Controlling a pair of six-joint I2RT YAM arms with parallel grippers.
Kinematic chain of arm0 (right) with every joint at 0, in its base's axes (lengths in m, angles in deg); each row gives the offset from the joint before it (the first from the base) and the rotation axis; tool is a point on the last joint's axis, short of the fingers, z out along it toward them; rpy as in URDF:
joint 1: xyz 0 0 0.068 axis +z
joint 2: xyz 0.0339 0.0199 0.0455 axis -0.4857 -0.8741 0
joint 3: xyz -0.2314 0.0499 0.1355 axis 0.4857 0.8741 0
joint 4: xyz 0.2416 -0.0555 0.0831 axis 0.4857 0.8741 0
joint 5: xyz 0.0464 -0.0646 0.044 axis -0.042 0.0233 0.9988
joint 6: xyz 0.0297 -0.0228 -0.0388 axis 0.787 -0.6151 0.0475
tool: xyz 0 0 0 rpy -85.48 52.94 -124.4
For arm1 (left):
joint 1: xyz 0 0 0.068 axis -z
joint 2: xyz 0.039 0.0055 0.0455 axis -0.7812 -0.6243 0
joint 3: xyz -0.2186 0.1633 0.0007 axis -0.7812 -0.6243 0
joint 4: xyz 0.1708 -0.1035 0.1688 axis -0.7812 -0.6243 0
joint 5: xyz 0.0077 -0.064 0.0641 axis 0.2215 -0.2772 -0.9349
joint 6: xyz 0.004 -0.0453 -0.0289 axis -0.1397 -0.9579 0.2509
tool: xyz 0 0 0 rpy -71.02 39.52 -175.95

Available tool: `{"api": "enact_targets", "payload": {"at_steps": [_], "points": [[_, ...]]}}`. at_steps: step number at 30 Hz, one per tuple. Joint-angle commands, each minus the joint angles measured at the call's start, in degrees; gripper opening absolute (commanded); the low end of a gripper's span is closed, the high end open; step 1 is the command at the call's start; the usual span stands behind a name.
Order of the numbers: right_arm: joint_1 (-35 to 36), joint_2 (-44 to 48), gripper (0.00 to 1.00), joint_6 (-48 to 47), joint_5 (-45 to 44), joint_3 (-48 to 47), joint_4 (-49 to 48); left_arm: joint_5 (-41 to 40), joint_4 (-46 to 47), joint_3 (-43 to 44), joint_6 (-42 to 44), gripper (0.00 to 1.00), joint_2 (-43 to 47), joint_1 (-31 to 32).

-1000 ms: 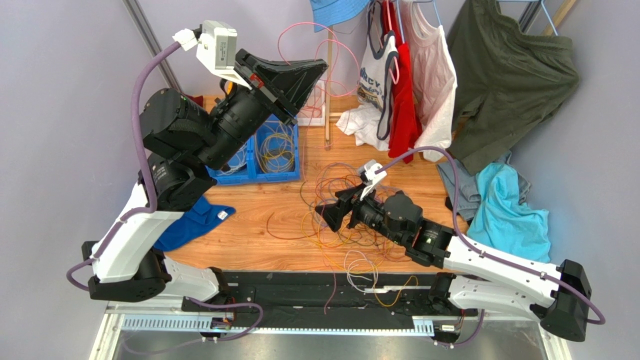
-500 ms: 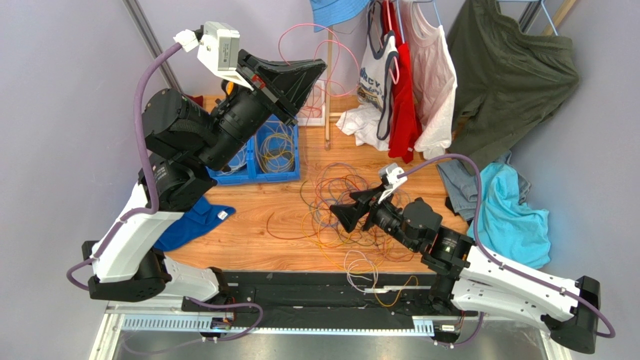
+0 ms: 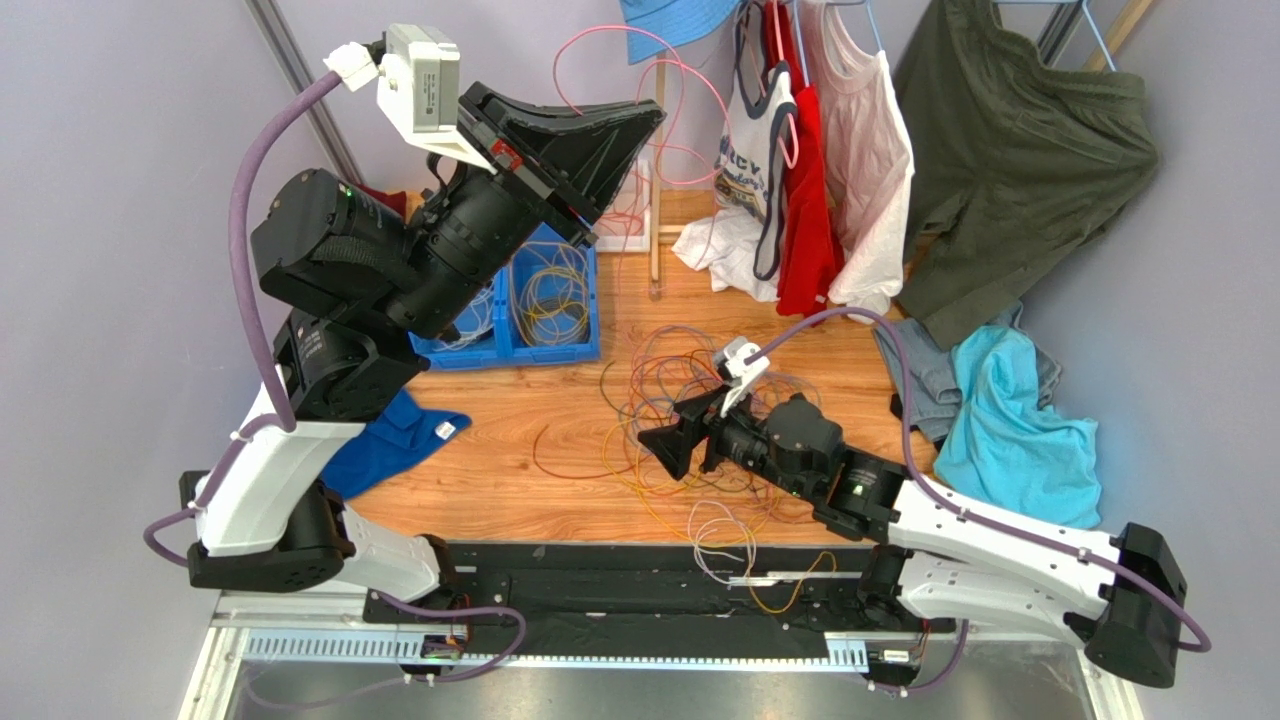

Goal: Untangle the cables

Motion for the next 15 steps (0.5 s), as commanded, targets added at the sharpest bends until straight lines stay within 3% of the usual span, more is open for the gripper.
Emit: {"api": "enact_targets", "payload": {"at_steps": [1, 2, 5, 6, 7, 8, 12, 15], "points": [[0.1, -3.7, 0.72, -2.4, -0.6, -3.5, -4.9, 0.5, -0.8, 1.8, 1.7, 0.0, 0.2, 1.1], [0.2, -4.4, 0.7, -2.2, 0.0, -3.9, -5.1, 0.1, -0.9, 1.6, 2.1, 0.0, 0.2, 1.2], [0.1, -5.0, 0.4, -1.5, 0.2, -4.6, -4.7, -0.7, -1.1, 0.6, 2.7, 0.0, 0.9, 1.2], [0.2, -4.4, 0.19, -1.1, -0.2, -4.9, -4.2, -1.1, -1.2, 0.0, 2.9, 0.0, 1.1, 1.2], [0.2, -4.0, 0.06, -0.9, -0.7, -5.3, -3.5, -1.5, -1.0, -0.7, 3.2, 0.0, 1.9, 1.3], [0.2, -3.5, 0.0, -0.6, -1.9, -5.8, -1.2, -2.9, -1.0, -2.4, 4.2, 0.0, 2.4, 1.2], [0.2, -0.9, 0.0, -0.6, -4.1, -11.5, 7.4, -11.7, -3.1, -7.5, 6.6, 0.0, 4.9, 1.1], [0.1, -2.4, 0.0, -3.0, -7.2, -21.1, 16.2, -20.0, -7.6, -12.3, 6.7, 0.0, 7.9, 0.9]]}}
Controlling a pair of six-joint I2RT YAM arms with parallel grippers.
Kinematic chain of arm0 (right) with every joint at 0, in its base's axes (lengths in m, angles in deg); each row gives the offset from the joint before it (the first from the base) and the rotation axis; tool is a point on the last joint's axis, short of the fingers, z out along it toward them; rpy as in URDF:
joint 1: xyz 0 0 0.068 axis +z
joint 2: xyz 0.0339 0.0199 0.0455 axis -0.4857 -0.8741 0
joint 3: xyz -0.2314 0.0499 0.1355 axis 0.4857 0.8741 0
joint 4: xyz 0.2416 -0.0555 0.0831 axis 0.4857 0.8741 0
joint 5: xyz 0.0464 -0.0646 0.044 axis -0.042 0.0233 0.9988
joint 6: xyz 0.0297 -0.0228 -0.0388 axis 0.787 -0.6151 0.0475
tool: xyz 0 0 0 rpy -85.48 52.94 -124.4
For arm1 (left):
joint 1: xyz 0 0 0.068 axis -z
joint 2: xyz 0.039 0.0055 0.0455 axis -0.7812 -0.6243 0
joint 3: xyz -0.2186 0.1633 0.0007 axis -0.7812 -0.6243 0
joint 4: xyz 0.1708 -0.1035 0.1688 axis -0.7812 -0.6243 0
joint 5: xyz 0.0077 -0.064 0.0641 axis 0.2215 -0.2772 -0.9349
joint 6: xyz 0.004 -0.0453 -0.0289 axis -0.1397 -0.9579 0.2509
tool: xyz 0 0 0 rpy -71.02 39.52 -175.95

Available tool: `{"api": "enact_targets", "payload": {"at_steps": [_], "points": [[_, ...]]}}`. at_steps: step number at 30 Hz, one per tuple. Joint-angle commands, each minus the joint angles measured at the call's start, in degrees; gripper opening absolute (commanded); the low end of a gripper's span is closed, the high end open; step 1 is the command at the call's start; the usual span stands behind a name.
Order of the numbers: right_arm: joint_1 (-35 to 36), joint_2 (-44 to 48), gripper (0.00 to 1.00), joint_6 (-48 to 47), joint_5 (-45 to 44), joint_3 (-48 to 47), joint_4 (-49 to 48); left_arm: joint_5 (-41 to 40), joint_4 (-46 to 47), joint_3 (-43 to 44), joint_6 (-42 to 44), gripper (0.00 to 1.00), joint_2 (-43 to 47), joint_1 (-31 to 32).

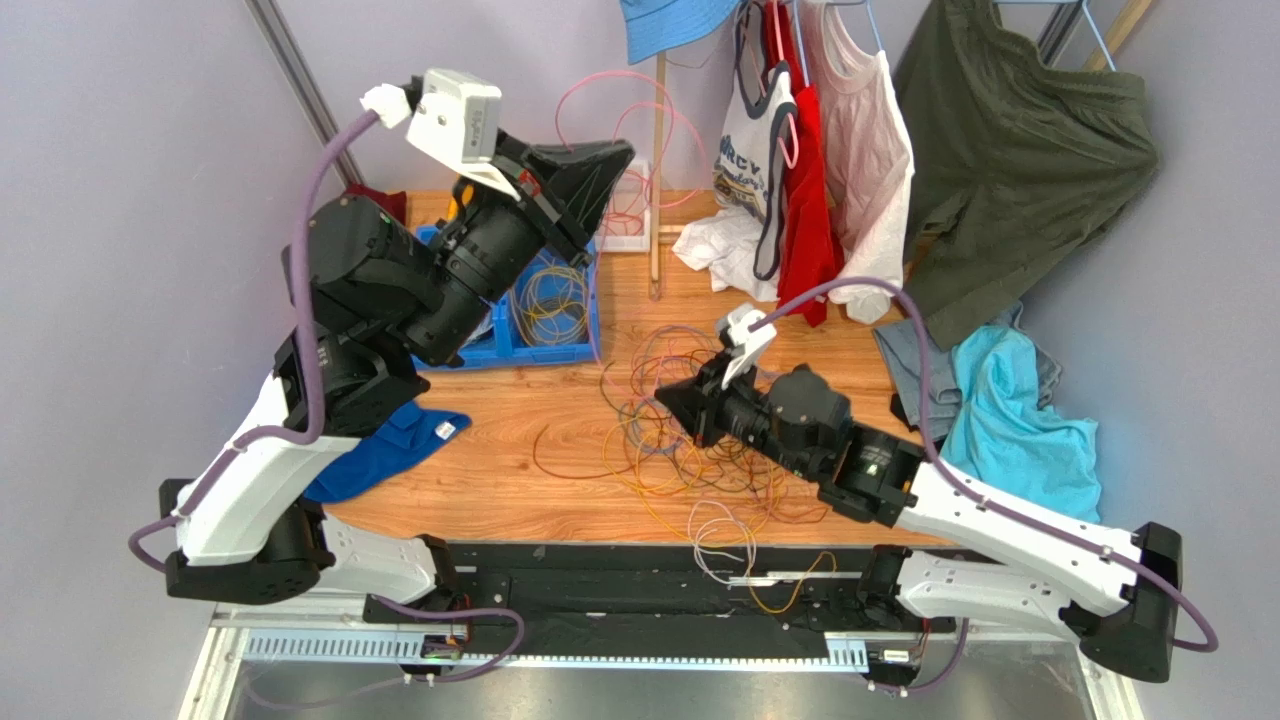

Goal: Untangle the cables

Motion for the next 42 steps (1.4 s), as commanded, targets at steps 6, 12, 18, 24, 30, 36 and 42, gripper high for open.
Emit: {"api": "enact_targets", "payload": {"at_steps": [6, 12, 18, 24, 30, 36, 42], "points": [[-2.7, -13.0, 0.0, -7.3, -6.2, -40.0, 27.4, -5.9, -15.8, -17.3, -10.9, 0.0, 10.9, -9.9], [-8.1, -26.5, 0.0, -4.4, 2.0, -60.5, 37.2, 1.6, -1.5, -38.5, -14.8, 0.0, 20.4, -12.8], [-8.1, -28.2, 0.0, -1.0, 5.5, -61.0, 37.1, 8.2, 7.4, -51.6, -18.6, 0.0, 25.5, -14.4], [-8.1, -24.1, 0.0, 1.0, 6.4, -53.5, 33.6, 13.0, 24.6, -66.2, -20.6, 0.0, 33.3, -14.4], [-8.1, -22.2, 0.0, 1.8, 8.6, -52.1, 34.1, 15.4, 34.5, -74.6, -21.9, 0.0, 35.2, -14.4], [-8.1, -22.2, 0.0, 3.8, 13.2, -52.8, 34.7, 19.2, 45.3, -78.8, -22.6, 0.0, 33.3, -14.4], [-8.1, -22.9, 0.0, 6.2, 16.1, -52.2, 33.0, 22.0, 57.1, -83.4, -22.7, 0.0, 30.9, -14.4]]}}
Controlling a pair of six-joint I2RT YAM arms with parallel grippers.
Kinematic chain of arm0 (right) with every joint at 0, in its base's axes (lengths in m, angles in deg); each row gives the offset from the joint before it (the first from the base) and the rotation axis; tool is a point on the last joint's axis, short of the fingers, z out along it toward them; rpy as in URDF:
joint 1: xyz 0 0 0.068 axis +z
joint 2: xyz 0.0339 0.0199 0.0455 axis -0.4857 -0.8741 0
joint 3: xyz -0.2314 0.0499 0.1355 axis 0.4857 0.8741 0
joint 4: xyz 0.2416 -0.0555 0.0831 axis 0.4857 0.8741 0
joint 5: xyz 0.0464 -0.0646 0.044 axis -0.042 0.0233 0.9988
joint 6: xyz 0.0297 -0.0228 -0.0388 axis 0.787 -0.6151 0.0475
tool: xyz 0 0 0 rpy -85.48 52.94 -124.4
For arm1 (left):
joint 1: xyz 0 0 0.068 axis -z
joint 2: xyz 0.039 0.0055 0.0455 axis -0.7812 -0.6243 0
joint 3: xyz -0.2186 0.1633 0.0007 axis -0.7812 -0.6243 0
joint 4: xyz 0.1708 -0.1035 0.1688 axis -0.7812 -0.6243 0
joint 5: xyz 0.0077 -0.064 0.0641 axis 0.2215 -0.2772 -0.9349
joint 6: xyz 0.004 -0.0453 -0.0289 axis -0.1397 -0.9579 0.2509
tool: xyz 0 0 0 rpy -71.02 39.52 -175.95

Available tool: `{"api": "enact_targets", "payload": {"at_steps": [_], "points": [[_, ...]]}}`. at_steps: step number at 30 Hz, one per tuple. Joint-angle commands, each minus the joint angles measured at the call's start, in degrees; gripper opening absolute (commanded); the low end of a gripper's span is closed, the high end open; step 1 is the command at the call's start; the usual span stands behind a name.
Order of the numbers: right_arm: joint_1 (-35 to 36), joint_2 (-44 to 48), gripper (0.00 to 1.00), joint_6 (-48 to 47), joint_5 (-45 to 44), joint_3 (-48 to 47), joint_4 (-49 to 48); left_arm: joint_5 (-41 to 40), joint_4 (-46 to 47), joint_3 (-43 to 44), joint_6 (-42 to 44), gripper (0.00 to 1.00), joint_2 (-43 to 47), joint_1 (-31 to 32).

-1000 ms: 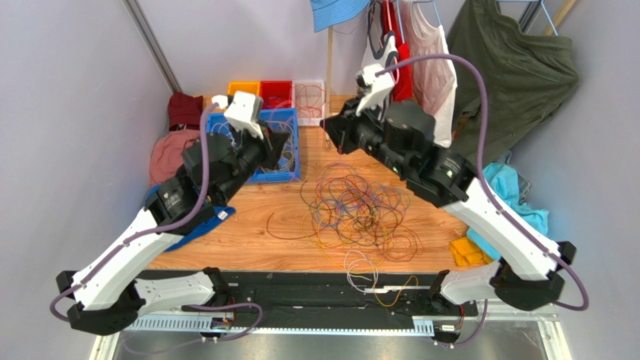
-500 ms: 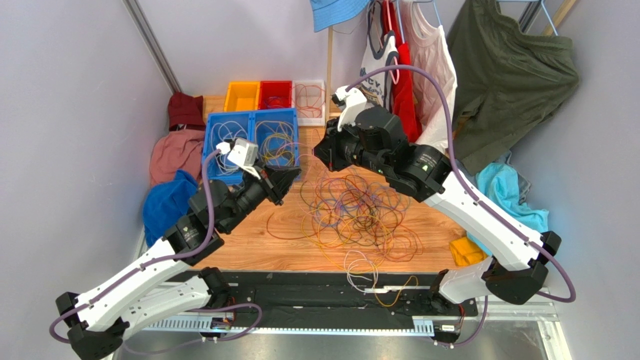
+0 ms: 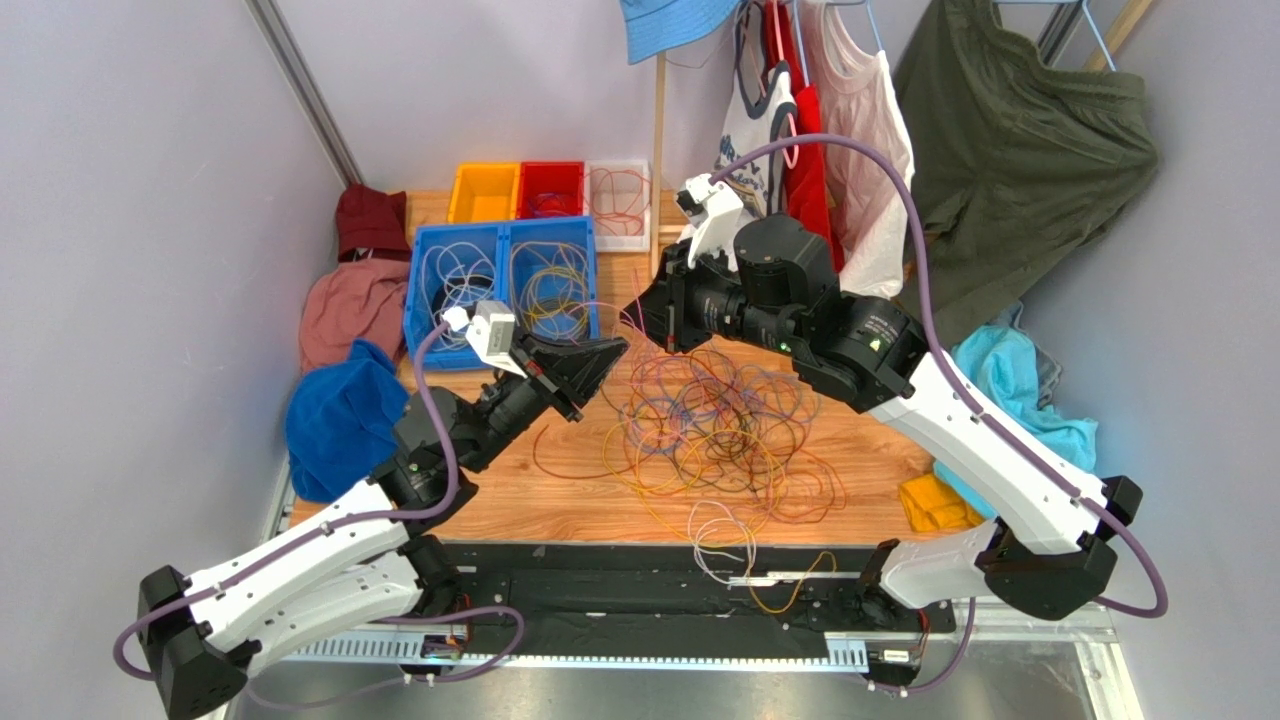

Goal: Untangle the cables

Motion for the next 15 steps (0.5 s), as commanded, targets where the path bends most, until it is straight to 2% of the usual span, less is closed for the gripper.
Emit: {"api": "enact_targets", "payload": {"at_steps": [1, 12, 15], "points": [[0.1, 0.1, 0.0, 2.7, 3.8, -0.4, -3.2, 4.8, 14.0, -1.6, -0.9, 0.0, -1.8, -0.1], [0.1, -3.6, 0.0, 2.8, 3.1, -3.6, -0.8, 11.4, 28.5, -7.7, -3.1, 0.0, -4.7, -0.1], [0.1, -3.9, 0.0, 2.7, 1.8, -4.1, -0.6, 12.2, 29.3, -9.0, -3.7, 0.0, -4.3, -0.1]]}}
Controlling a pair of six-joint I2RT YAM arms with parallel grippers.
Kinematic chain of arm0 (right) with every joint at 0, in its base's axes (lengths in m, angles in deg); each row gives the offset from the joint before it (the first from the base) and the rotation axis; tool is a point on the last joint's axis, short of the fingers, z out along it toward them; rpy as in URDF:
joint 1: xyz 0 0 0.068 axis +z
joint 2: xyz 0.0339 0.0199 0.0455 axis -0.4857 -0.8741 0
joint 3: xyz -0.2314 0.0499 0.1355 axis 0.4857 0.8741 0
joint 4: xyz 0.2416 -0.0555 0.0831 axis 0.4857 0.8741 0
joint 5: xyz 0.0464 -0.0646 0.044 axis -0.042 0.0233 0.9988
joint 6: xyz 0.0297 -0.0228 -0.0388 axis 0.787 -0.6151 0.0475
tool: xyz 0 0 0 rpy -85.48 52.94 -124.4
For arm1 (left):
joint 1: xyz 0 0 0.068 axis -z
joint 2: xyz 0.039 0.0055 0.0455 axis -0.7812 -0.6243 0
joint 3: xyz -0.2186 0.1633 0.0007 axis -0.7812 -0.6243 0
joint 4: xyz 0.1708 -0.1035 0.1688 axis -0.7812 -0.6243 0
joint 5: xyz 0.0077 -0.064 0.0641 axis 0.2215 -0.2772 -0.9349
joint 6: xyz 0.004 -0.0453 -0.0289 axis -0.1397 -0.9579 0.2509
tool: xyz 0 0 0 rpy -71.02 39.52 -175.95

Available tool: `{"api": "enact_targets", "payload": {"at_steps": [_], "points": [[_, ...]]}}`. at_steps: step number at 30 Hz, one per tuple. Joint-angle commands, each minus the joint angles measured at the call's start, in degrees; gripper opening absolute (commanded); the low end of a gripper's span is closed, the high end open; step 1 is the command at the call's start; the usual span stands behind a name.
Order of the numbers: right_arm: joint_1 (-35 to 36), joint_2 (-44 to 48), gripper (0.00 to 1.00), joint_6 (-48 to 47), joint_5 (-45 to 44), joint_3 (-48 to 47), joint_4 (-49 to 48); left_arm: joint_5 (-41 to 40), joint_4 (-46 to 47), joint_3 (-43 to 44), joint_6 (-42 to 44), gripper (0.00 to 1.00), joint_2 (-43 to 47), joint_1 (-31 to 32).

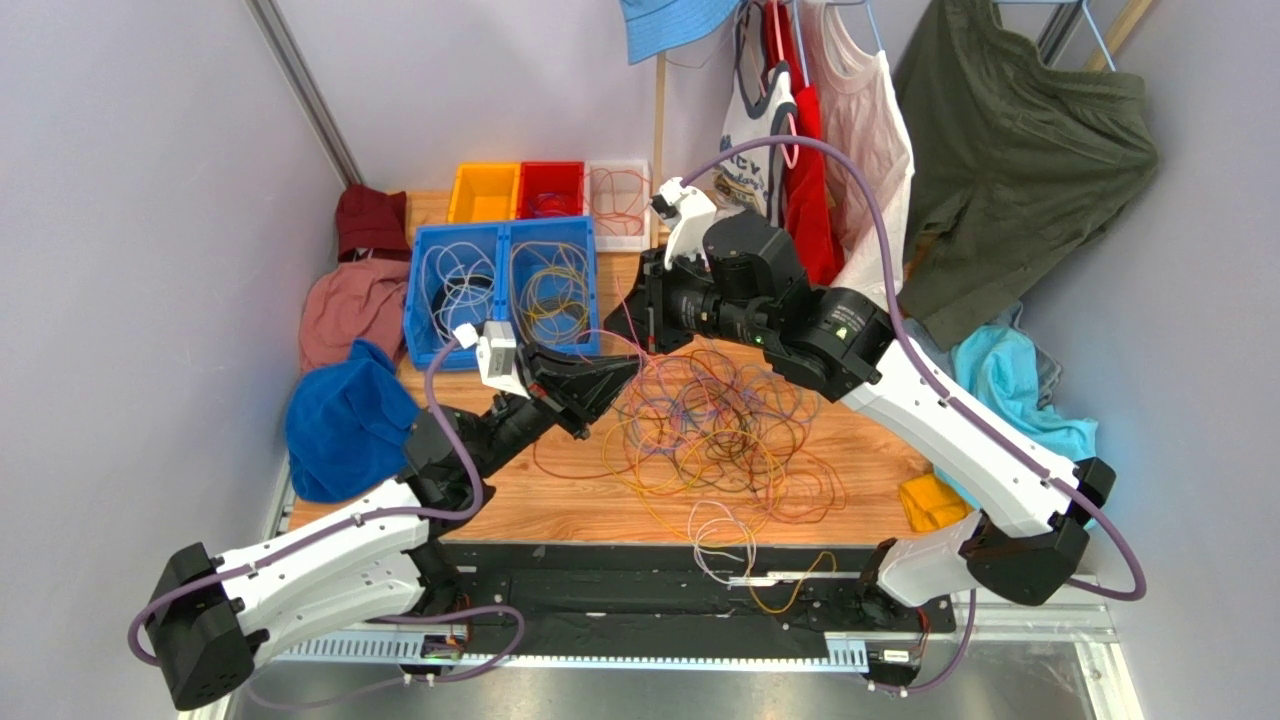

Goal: Untangle the cables

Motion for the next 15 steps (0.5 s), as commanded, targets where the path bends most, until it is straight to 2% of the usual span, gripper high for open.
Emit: {"api": "enact_targets", "payload": {"at_steps": [1, 7, 12, 15], "points": [[0.1, -0.6, 0.0, 0.5, -0.7, -3.4, -0.6, 2.9, 7.5, -1.6, -1.7, 0.0, 0.6, -0.1], [0.1, -1.3, 0.0, 1.9, 1.2, -3.3, -1.0, 2.1, 8.7, -3.2, -1.9, 0.02, 1.4, -0.1], [0.2, -0.9, 0.0, 2.5, 1.7, -2.5, -1.4, 1.4, 9.2, -3.2, -1.9, 0.18, 0.6, -0.1], [0.7, -0.9, 0.0, 2.6, 1.9, -2.6, -1.3, 0.7, 9.4, -2.9, -1.8, 0.23, 0.0, -0.1]]}}
